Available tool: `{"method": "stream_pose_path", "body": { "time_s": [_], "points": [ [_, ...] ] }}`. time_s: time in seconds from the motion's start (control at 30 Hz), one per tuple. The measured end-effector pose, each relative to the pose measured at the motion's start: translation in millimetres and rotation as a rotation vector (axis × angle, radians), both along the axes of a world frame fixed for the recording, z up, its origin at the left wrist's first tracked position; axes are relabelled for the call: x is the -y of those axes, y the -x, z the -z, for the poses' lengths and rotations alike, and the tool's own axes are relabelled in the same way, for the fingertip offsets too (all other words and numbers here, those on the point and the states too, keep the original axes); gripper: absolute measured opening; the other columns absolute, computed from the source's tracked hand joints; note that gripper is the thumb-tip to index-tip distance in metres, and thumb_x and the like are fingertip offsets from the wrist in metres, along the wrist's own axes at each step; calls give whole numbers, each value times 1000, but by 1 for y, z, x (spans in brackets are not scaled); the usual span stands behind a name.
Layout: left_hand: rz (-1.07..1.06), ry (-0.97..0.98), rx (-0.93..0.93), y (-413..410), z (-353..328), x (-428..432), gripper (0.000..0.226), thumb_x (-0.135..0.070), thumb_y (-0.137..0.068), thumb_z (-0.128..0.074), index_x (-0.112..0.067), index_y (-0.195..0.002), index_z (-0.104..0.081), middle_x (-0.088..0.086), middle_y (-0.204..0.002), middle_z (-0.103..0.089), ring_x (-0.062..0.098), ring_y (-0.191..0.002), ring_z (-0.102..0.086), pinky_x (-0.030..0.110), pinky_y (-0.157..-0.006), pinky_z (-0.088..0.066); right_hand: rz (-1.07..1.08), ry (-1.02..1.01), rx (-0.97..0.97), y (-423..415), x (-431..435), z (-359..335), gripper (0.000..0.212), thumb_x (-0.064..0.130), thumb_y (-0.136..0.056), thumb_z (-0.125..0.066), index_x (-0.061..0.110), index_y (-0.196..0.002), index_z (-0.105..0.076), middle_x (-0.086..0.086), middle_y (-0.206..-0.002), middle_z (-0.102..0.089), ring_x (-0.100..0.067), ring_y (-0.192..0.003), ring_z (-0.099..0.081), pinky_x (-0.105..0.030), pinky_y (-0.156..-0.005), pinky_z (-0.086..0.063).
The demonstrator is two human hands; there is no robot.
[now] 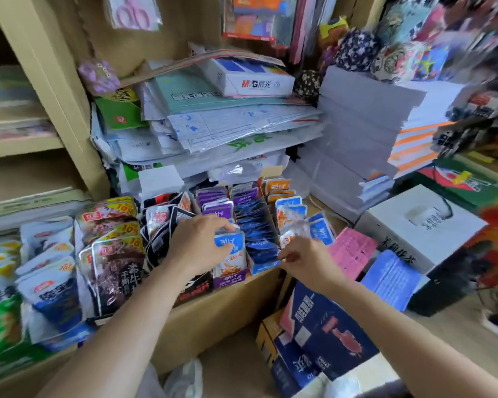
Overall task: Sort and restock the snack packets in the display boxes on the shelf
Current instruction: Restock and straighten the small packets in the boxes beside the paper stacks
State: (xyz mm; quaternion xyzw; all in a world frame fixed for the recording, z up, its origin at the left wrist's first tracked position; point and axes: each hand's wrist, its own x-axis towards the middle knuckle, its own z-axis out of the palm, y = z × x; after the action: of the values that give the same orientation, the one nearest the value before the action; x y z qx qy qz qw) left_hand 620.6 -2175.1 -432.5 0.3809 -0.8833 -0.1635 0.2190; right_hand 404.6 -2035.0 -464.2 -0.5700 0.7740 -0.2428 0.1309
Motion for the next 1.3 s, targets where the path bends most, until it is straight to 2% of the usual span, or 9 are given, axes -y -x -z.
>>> {"method": "stream_pose_path", "body": {
  "time_s": [0.2,0.33,0.5,0.67,0.8,1.0,1.13,1.23,1.3],
  "points": [
    [-137,152,-150,39,-14,7,22,-46,-85,-76,-33,-103,-77,-19,-94,-75,6,-91,-68,36,-101,-47,-25,136,41,5,11,-9,26,13,-86,-70,21,-110,-77,6,-108,-73,-14,-89,-68,-34,-82,-57],
    [-92,161,-71,66,-22,23,26,-46,-84,-76,-33,-107,-76,-16,-98,-74,7,-90,-66,23,-80,-47,16,318,30,14,28,-13,18,12,-84,-76,17,-101,-78,2,-103,-72,-20,-93,-63,-33,-80,-52],
    [-76,154,93,83,-8,38,10,-41,-88,-74,-34,-94,-77,-13,-89,-73,13,-87,-67,28,-70,-50,43,400,-8,30,52,-12,29,12,-80,-80,19,-108,-75,-1,-112,-67,-28,-102,-58,-38,-85,-49],
    [-110,52,-167,77,-4,56,5,-32,-90,-73,-30,-92,-78,-14,-80,-73,9,-76,-70,34,-72,-58,90,419,42,38,79,-13,33,18,-85,-78,21,-118,-72,1,-120,-64,-23,-110,-57,-26,-86,-37],
    [25,-161,-401,54,-25,62,16,-20,-91,-74,-35,-89,-72,-28,-80,-71,-7,-82,-69,25,-75,-58,60,465,216,28,97,-33,36,24,-86,-79,25,-120,-69,10,-117,-65,-13,-107,-59,-27,-87,-47],
    [103,-251,-634,23,-35,51,21,-13,-90,-73,-34,-91,-71,-26,-80,-74,-1,-74,-71,14,-64,-53,-40,530,299,-4,102,-46,14,19,-91,-75,16,-105,-76,22,-83,-64,6,-78,-58,-9,-68,-41],
    [36,-172,-485,1,-31,52,33,-21,-88,-76,-41,-114,-69,-25,-95,-73,0,-88,-66,19,-79,-52,1,585,372,-11,97,-48,3,17,-92,-74,19,-93,-74,9,-74,-67,-5,-68,-57,-25,-62,-48],
    [14,27,-193,-20,-27,47,38,-37,-89,-71,-31,-127,-68,-22,-106,-67,6,-102,-57,37,-97,-49,84,674,587,-6,96,-56,6,19,-91,-75,25,-89,-74,7,-80,-73,-12,-73,-65,-29,-66,-55],
    [50,109,67,-28,-24,40,55,-63,-90,-53,-33,-135,-62,-17,-124,-64,8,-117,-47,40,-107,-41,113,711,751,-6,96,-58,7,15,-90,-76,21,-88,-73,2,-84,-76,-14,-79,-70,-30,-71,-58]
  ]
}}
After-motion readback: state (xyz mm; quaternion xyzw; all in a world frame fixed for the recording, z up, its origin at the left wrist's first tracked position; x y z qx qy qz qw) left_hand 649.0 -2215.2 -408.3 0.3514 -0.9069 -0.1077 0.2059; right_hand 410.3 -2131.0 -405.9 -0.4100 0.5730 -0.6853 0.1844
